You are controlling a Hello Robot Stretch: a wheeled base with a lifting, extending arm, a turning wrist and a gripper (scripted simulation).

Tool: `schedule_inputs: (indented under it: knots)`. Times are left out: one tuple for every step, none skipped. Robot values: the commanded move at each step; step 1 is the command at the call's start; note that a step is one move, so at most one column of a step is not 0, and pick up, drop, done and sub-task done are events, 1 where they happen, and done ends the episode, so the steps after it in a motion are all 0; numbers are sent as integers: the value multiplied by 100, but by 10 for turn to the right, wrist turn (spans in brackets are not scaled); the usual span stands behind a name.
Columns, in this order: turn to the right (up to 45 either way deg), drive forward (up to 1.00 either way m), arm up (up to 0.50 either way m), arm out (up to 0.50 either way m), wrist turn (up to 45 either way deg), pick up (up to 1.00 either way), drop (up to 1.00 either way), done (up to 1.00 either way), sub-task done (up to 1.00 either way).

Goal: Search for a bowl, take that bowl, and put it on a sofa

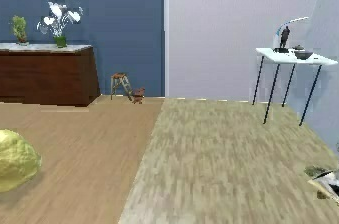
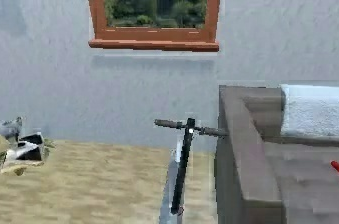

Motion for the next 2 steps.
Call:
schedule_inputs:
  knots:
    - [0,35,0,0,0,0,0,0,0]
    - [240,0,0,0,0,0,0,0,0]
